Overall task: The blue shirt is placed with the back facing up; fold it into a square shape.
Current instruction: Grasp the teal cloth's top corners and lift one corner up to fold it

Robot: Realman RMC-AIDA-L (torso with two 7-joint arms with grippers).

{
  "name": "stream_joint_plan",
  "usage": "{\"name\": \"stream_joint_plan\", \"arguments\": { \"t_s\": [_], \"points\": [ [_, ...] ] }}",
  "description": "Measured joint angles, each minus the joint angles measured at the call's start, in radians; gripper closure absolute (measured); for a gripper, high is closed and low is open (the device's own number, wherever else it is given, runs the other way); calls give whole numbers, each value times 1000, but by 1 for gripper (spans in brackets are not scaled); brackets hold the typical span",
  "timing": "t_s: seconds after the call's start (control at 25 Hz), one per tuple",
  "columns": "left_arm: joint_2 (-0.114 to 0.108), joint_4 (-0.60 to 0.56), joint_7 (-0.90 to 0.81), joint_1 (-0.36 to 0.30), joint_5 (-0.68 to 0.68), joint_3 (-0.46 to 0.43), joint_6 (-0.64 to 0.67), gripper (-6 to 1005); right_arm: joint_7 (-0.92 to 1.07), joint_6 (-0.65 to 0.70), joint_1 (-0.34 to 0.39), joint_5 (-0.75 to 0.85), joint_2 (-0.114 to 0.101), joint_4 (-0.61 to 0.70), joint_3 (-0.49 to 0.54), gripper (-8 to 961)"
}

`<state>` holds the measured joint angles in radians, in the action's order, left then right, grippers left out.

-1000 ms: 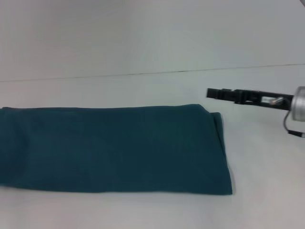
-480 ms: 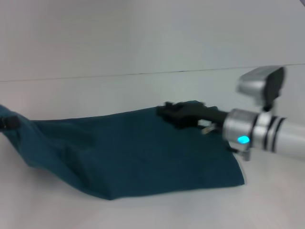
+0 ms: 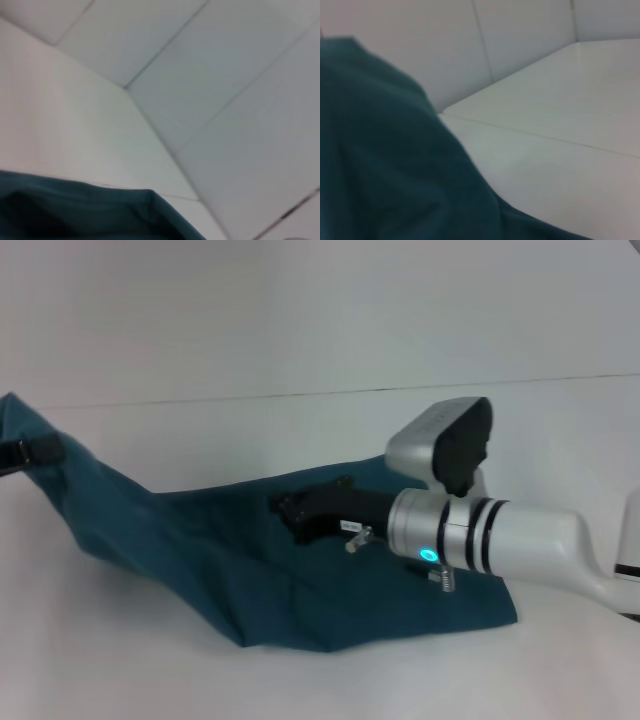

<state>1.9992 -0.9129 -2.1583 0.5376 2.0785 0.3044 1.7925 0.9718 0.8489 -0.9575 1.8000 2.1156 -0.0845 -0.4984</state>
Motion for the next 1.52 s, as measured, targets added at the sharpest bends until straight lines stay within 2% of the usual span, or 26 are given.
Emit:
{"name": "stream_joint_plan", "arguments": {
  "t_s": [0.12,0.4,0.64,1.08,1.32,1.52],
  "points": [
    [0,3,1,12,-30,4,30,965,-1,-2,-23,16,3,-24,-4,939],
    [-3,10,3,50,-57,21,36,965,-3,-48,-90,111,7,-100,5,936],
    [-7,10,5,65,-57,27,19,966,4,-54,-107,160,7,-120,22,935],
    [-7,59,36,111,-58,49,8,966,5,-95,-143,331,7,-169,177,935],
    [-3,92,57,138,-83,101,12,966,-1,-115,-133,411,7,-183,263,936],
    [3,105,72,150,-134,152,20,966,-1,-116,-128,444,6,-189,283,934]
  ]
}}
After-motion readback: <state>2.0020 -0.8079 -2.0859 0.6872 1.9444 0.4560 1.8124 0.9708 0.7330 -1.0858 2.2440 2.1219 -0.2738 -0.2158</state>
